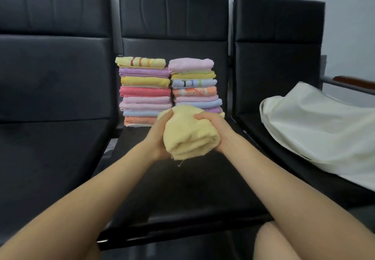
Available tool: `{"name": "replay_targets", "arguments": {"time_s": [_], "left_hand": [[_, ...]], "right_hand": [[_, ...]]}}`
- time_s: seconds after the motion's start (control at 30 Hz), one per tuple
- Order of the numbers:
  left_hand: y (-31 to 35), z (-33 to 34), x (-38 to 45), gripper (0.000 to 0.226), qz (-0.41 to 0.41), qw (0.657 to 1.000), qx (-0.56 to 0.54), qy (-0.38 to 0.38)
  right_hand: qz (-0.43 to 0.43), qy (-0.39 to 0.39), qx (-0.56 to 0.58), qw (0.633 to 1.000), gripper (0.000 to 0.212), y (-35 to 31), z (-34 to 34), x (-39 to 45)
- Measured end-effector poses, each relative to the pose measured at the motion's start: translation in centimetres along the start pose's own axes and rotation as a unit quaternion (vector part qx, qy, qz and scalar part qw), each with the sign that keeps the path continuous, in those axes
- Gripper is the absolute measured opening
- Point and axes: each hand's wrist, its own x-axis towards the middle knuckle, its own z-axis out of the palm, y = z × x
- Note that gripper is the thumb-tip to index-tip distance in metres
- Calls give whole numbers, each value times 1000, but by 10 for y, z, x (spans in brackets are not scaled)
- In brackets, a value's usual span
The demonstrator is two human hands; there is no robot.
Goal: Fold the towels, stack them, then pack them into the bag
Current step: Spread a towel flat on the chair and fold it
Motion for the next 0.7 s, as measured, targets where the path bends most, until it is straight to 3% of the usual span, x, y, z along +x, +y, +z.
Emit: {"name": "replay_targets", "arguments": {"time_s": [0.03,0.07,0.1,0.17,0.2,0.27,0.33,0.47,0.53,0.6,0.7], "left_hand": [[-9,17,10,46,4,999,-46,-1],[-15,12,22,40,82,994,-47,50],[-15,26,16,32,166,985,-43,27],[-15,63,30,23,166,976,40,136],[-16,75,37,28,122,989,15,82],[-23,100,59,50,106,988,-100,55],[-18,98,76,52,126,988,-49,73],[10,124,106,51,163,986,13,38],[37,123,122,47,208,974,6,89],[67,121,140,58,262,955,4,140],[116,118,165,71,329,916,111,199]], "right_hand": [[-12,-1,25,1000,9,-1,-10,-2],[-18,-4,63,998,11,-2,-20,-4],[-19,2,106,994,19,-3,-30,-6],[-16,10,160,987,38,-5,-51,-10],[-16,15,163,986,44,-8,-61,-11],[-12,23,132,991,45,-17,-75,-14],[-2,44,98,994,33,-34,-82,-13],[-38,100,42,993,16,-87,-86,7],[-83,113,9,990,16,-118,-87,23],[-133,124,-42,982,18,-148,-89,45],[-190,139,-103,966,31,-192,-86,91]]}}
